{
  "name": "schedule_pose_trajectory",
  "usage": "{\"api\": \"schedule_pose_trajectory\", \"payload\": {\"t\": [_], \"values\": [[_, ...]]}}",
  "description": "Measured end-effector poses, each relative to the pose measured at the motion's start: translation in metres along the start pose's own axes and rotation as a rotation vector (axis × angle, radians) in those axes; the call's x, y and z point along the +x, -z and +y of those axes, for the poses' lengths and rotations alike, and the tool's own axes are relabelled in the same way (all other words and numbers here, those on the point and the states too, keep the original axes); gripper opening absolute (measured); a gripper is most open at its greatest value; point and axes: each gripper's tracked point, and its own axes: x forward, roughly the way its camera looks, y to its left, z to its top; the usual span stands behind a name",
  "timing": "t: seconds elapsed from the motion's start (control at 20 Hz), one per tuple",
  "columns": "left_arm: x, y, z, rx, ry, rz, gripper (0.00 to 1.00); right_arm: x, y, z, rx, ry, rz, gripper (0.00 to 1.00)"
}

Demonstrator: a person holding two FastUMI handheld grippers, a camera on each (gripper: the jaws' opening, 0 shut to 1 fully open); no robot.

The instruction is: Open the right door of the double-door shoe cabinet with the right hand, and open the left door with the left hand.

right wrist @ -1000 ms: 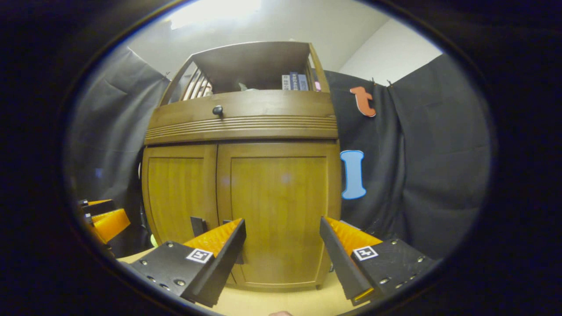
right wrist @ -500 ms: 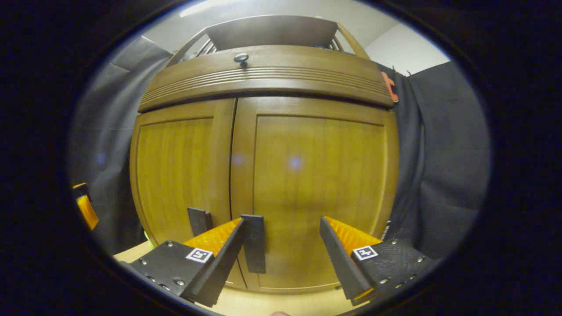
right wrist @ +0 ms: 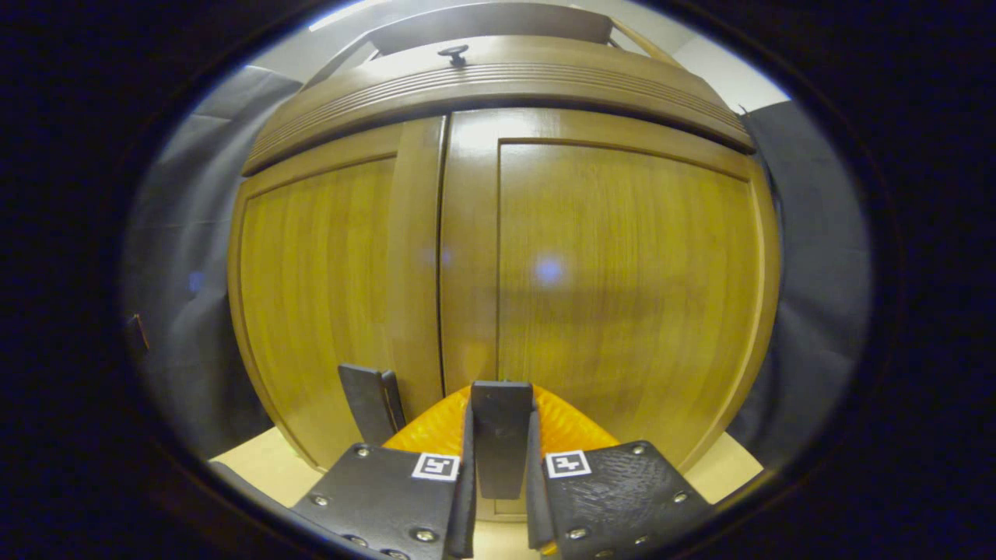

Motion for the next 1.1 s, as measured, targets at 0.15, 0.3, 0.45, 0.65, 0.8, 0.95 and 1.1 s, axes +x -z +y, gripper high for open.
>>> {"api": "schedule_pose_trajectory", "payload": {"t": [0.15, 0.3, 0.45, 0.65, 0.8, 0.95, 1.1], "values": [[0.005, -0.001, 0.014, -0.019, -0.02, 0.004, 0.91, -0.007, -0.006, -0.002, 0.003, -0.039, -0.002, 0.26], [0.005, -0.011, 0.022, -0.007, -0.045, -0.029, 0.92, -0.014, -0.014, -0.002, 0.016, -0.069, -0.003, 0.26], [0.003, -0.011, 0.027, -0.003, -0.06, -0.034, 0.92, -0.018, -0.019, -0.005, 0.014, -0.099, -0.001, 0.26], [0.004, -0.012, 0.013, -0.01, -0.003, -0.036, 0.92, -0.033, -0.03, -0.01, 0.025, -0.135, -0.002, 0.26], [0.0, -0.01, 0.008, -0.004, 0.014, -0.026, 0.92, -0.039, -0.038, -0.014, 0.044, -0.154, -0.001, 0.26], [-0.002, -0.012, 0.006, 0.007, 0.02, -0.038, 0.92, -0.054, -0.043, -0.022, 0.048, -0.154, -0.007, 0.26], [-0.006, -0.021, 0.009, -0.026, 0.004, -0.07, 0.92, -0.071, -0.038, -0.037, 0.053, -0.149, -0.012, 0.26]]}}
